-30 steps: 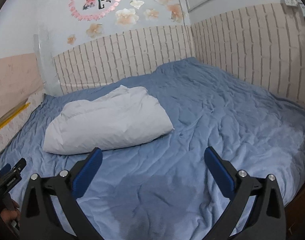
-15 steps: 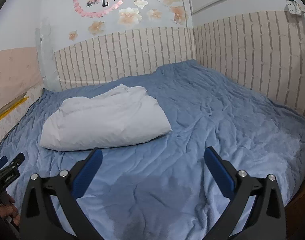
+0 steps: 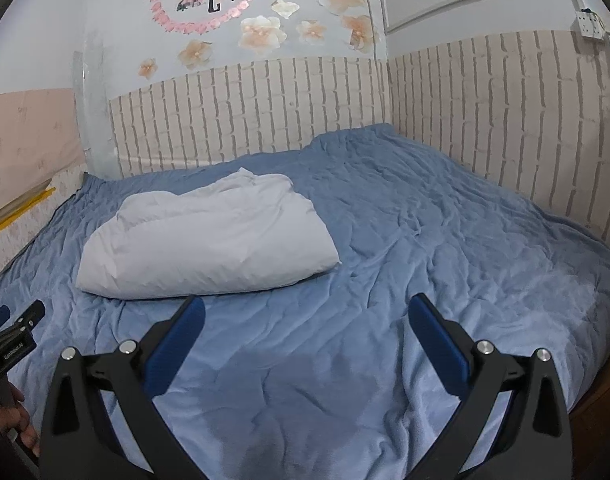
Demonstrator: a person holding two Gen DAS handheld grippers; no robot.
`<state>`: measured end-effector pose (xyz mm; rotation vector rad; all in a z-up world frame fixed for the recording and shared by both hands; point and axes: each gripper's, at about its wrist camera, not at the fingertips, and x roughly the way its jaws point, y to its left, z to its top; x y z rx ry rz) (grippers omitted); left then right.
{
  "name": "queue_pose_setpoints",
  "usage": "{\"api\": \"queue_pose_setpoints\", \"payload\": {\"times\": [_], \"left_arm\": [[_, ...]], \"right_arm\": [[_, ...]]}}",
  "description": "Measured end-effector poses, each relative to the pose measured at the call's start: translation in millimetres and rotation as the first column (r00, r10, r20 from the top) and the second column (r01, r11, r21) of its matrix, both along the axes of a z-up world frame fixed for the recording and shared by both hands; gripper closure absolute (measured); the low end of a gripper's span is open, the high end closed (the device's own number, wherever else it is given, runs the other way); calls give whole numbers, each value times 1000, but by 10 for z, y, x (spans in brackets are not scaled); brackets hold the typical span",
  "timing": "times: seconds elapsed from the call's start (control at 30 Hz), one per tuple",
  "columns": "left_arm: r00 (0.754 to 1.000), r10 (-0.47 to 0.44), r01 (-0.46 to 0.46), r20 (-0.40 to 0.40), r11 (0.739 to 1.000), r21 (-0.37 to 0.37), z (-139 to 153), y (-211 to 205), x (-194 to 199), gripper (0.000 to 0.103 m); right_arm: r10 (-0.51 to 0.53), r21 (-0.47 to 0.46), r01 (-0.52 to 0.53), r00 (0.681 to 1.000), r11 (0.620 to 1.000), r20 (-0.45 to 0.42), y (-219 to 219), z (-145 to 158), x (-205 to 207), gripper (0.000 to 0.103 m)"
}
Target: Fold large clothes
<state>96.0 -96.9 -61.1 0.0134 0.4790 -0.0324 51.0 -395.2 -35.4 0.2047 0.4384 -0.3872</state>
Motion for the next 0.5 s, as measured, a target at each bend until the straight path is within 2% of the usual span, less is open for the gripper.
{"api": "queue_pose_setpoints", "payload": {"times": [0.5], "left_arm": [[1000,-1,1,7,1000,11,16,3,-22,3]], "right_arm": [[-2,-5,2,1000,1000,-5,17,-1,9,2]]}}
